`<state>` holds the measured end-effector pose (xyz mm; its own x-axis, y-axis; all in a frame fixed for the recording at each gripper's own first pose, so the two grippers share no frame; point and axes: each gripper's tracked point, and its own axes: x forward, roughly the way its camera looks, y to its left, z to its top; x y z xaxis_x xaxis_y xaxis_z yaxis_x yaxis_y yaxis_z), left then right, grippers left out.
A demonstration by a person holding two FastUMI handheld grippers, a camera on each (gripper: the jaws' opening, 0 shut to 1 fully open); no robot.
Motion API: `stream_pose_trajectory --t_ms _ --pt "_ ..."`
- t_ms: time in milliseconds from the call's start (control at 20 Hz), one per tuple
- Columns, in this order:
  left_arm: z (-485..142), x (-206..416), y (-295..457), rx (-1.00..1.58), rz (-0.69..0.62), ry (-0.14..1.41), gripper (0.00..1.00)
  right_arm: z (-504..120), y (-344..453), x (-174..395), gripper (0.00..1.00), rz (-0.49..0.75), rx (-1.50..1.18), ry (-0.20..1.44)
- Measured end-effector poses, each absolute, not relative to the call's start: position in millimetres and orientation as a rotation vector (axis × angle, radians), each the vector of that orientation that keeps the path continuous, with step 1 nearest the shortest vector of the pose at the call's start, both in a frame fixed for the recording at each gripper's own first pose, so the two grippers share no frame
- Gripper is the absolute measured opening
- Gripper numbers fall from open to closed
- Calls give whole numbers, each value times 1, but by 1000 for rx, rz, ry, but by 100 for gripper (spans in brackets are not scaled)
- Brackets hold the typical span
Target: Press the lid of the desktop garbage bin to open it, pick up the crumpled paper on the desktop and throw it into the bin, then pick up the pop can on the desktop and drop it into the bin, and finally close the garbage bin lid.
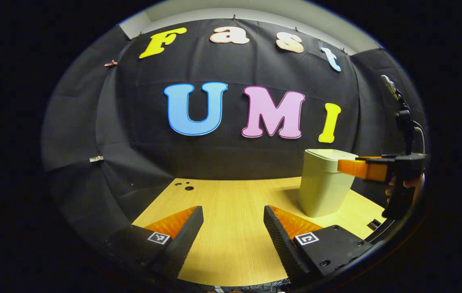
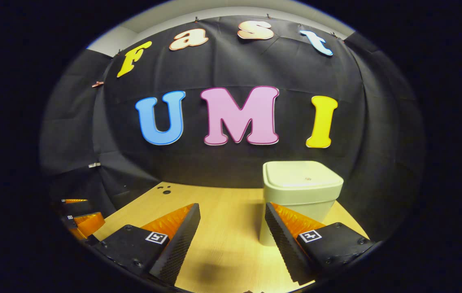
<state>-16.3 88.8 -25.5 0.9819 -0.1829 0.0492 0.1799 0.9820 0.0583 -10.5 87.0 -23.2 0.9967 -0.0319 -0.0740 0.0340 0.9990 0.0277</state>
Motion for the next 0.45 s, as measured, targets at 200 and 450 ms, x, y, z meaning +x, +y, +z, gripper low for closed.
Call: stream_pose_trajectory --t_ms 200,450 --pt "-44 -17 80 51 -210 -12 96 -51 102 -30 100 -4 -10 135" --pt "-48 -10 71 43 -227 6 96 -62 103 -29 100 -10 25 172"
